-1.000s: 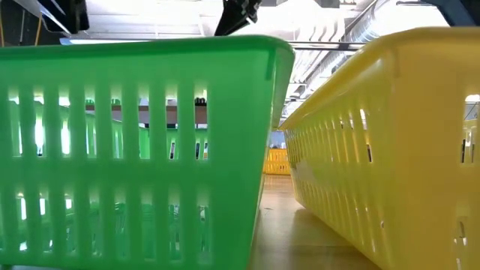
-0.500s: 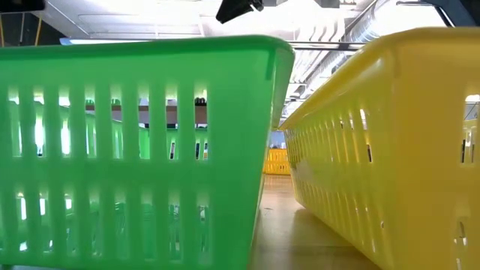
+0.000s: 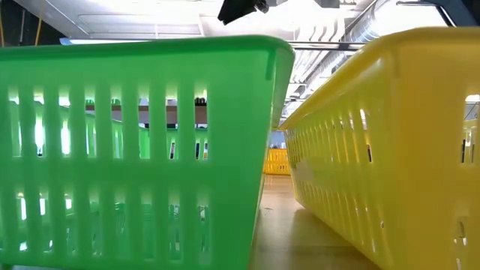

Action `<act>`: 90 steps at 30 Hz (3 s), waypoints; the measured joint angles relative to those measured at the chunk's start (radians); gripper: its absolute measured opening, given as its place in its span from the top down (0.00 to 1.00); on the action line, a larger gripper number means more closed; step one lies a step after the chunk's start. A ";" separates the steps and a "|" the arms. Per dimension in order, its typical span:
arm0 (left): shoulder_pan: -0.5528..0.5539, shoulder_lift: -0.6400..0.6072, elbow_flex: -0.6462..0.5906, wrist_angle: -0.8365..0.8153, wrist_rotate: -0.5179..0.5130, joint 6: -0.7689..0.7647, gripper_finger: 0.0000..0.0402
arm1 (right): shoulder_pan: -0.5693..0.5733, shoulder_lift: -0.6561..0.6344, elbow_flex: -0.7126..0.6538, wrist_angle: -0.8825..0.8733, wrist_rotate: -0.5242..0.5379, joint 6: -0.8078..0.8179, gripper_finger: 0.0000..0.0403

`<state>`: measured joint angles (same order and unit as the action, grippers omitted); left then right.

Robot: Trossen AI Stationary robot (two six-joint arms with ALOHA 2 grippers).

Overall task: Stack baskets on shelf by color
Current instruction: Put the bottom left yellow bin on the shelf

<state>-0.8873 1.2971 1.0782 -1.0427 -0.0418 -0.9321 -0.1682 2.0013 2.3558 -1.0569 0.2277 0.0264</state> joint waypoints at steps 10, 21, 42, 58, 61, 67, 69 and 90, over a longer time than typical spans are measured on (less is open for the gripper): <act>-0.075 0.120 0.000 0.089 -0.005 -0.028 0.68 | 0.041 0.000 0.000 -0.042 0.004 0.047 0.82; -0.125 0.239 0.000 0.184 -0.022 -0.081 0.68 | 0.054 0.000 -0.001 -0.054 0.004 0.089 0.82; -0.140 0.383 0.000 0.219 -0.016 -0.111 0.69 | 0.054 0.000 -0.001 -0.066 0.004 0.090 0.82; -0.140 0.407 0.011 0.212 -0.025 -0.130 0.97 | 0.054 0.000 -0.001 -0.069 0.005 0.088 0.82; -0.140 0.405 0.036 0.194 -0.031 -0.114 0.99 | 0.054 0.000 -0.001 -0.071 0.005 0.087 0.82; -0.134 0.380 0.093 0.095 -0.083 -0.092 0.99 | 0.054 0.000 -0.001 -0.091 0.008 0.079 0.82; -0.127 0.358 0.102 0.068 -0.098 -0.086 0.99 | 0.054 0.000 -0.001 -0.099 0.008 0.079 0.82; 0.107 -0.011 0.105 -0.179 -0.343 0.046 1.00 | 0.045 0.000 -0.001 -0.194 0.090 0.044 0.82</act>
<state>-0.7804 1.2859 1.1828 -1.2218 -0.3847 -0.8865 -0.1230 2.0013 2.3550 -1.2513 0.3179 0.0705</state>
